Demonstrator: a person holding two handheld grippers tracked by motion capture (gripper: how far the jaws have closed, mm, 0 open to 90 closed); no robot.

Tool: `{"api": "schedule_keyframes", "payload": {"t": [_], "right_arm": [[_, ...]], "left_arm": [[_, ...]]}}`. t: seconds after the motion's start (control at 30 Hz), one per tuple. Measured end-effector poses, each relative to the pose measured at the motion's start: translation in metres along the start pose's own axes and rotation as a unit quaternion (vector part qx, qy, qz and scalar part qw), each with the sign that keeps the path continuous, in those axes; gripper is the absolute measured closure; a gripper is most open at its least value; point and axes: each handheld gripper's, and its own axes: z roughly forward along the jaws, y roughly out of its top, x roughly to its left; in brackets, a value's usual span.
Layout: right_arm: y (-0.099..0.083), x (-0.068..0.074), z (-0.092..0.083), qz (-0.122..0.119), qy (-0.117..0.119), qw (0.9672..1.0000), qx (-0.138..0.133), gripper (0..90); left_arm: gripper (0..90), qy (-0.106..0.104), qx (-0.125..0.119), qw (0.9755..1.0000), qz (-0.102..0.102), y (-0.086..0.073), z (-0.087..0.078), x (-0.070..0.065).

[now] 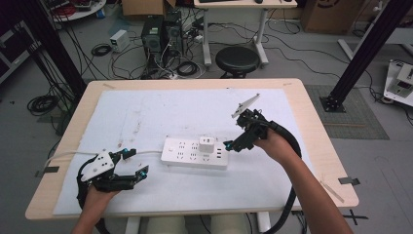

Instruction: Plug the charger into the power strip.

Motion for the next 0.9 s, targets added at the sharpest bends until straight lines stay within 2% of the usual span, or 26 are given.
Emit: {"api": "schedule_keyframes", "payload": {"t": [0.1,0.4,0.6,0.67,0.73,0.77,0.9], "right_arm": [[-0.008,0.002,-0.003,0.006,-0.005,0.9999,-0.008,0.9],[-0.052,0.010,-0.015,0.031,-0.010,0.9980,-0.055,1.0],[-0.070,0.013,-0.014,0.045,-0.016,0.9968,-0.065,1.0],[-0.080,0.014,-0.014,0.060,-0.021,0.9949,-0.078,1.0],[-0.081,0.013,-0.014,0.061,-0.023,0.9945,-0.081,1.0],[-0.087,0.014,-0.015,0.071,-0.032,0.9923,-0.097,1.0],[-0.094,0.015,-0.014,0.078,-0.039,0.9900,-0.111,1.0]], "left_arm": [[23.6,0.006,-0.002,1.0000,-0.002,0.001,-0.001,0.003],[23.6,0.016,-0.021,0.9997,-0.004,0.006,-0.003,0.008],[23.6,0.020,-0.032,0.9992,-0.015,0.006,-0.002,0.009],[23.6,0.019,-0.030,0.9993,-0.014,0.007,-0.001,0.009],[23.6,0.019,-0.030,0.9993,-0.013,0.007,-0.001,0.009],[23.6,0.020,-0.032,0.9992,-0.012,0.008,-0.001,0.009],[23.6,0.019,-0.032,0.9992,-0.013,0.009,-0.001,0.009]]}}
